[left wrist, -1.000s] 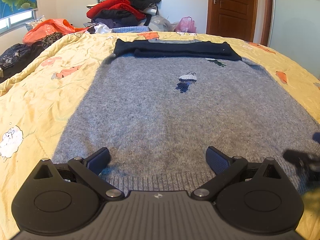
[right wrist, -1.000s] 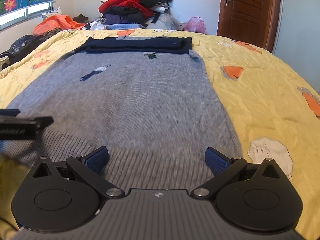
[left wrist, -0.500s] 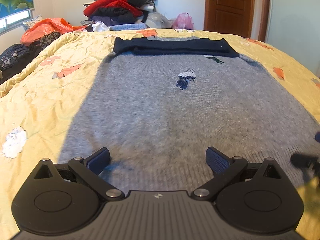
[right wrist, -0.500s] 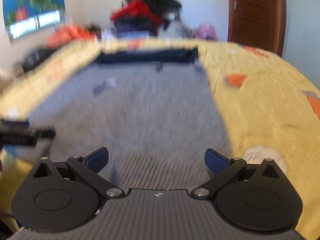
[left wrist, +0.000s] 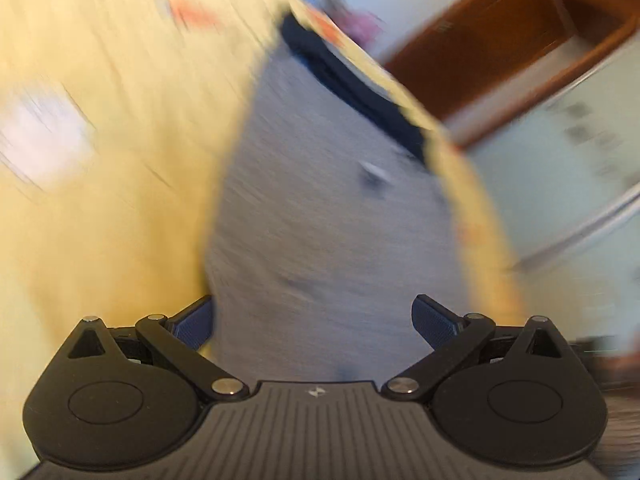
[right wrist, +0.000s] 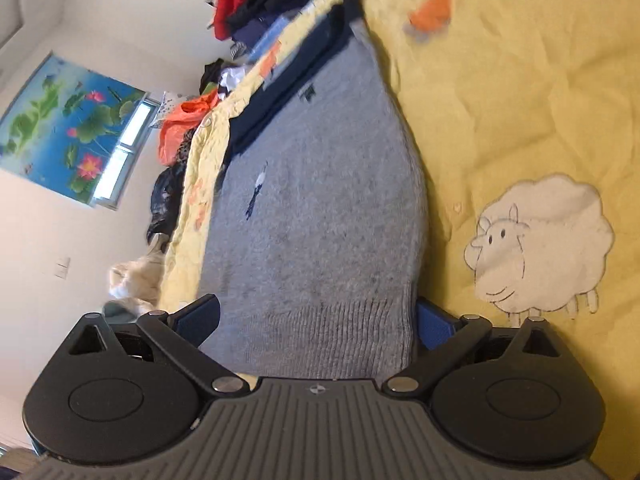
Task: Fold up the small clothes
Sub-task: 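Roll both tools down and close them on the grey sweater hem, then lift the hem with both tools and carry it toward the collar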
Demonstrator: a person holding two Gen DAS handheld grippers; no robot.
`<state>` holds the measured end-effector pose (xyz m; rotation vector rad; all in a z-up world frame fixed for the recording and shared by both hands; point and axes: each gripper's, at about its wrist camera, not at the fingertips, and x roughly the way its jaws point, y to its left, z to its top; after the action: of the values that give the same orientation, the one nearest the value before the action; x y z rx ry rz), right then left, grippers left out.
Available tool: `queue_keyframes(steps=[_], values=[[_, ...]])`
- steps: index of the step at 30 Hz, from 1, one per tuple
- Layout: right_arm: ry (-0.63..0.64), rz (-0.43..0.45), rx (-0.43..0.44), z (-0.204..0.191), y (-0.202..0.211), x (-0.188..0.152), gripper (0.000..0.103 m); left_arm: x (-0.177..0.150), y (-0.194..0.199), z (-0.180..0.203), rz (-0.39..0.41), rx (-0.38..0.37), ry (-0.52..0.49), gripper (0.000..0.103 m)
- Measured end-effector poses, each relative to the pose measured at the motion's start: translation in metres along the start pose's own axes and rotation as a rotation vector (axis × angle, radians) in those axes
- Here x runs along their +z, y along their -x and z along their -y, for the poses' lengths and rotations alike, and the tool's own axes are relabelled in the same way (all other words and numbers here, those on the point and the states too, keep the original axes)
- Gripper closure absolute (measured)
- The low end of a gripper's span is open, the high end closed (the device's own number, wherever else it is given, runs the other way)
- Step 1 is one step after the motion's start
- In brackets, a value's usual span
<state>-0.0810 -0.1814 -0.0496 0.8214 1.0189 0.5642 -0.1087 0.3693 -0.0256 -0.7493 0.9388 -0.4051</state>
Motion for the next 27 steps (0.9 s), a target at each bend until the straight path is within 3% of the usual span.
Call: queue_keyframes(steps=[1,3,5,9,12,14,15,17,19,23,27], values=[[-0.006,-0.01,0.009,0.001,-0.003,0.002,0.002,0.002,-0.006,-0.008,-0.054,-0.079,0.065,0.0],[-0.021,-0.03,0.022,0.0,-0.007,0.004,0.002,0.005,-0.014,-0.016,-0.101,-0.135,0.128,0.0],[-0.001,-0.042,0.013,-0.005,-0.01,0.005,0.007,0.007,-0.017,-0.016,-0.115,-0.144,0.138,0.0],[0.062,-0.055,-0.046,-0.011,-0.016,0.009,0.038,0.013,-0.016,-0.02,-0.102,-0.145,0.167,0.001],[0.078,-0.057,-0.07,-0.01,-0.014,0.008,0.047,0.014,-0.015,-0.019,-0.109,-0.116,0.144,0.009],[0.088,-0.048,-0.078,-0.009,-0.013,0.005,0.053,0.013,-0.012,-0.023,-0.104,-0.104,0.138,0.021],[0.097,-0.047,-0.088,-0.008,-0.013,0.004,0.063,0.012,-0.01,-0.023,-0.101,-0.093,0.129,0.027],[0.09,-0.053,-0.097,-0.004,-0.015,0.002,0.078,0.01,-0.012,-0.024,-0.109,-0.048,0.112,0.07],[0.075,-0.042,-0.086,0.003,-0.015,0.001,0.082,0.007,-0.015,-0.029,-0.125,-0.005,0.1,0.091],[0.053,-0.02,-0.055,0.004,-0.013,-0.002,0.083,0.005,-0.013,-0.032,-0.114,0.015,0.094,0.097],[0.004,0.045,0.081,-0.003,-0.002,0.007,0.084,0.009,-0.008,-0.02,-0.089,-0.005,0.059,0.098]])
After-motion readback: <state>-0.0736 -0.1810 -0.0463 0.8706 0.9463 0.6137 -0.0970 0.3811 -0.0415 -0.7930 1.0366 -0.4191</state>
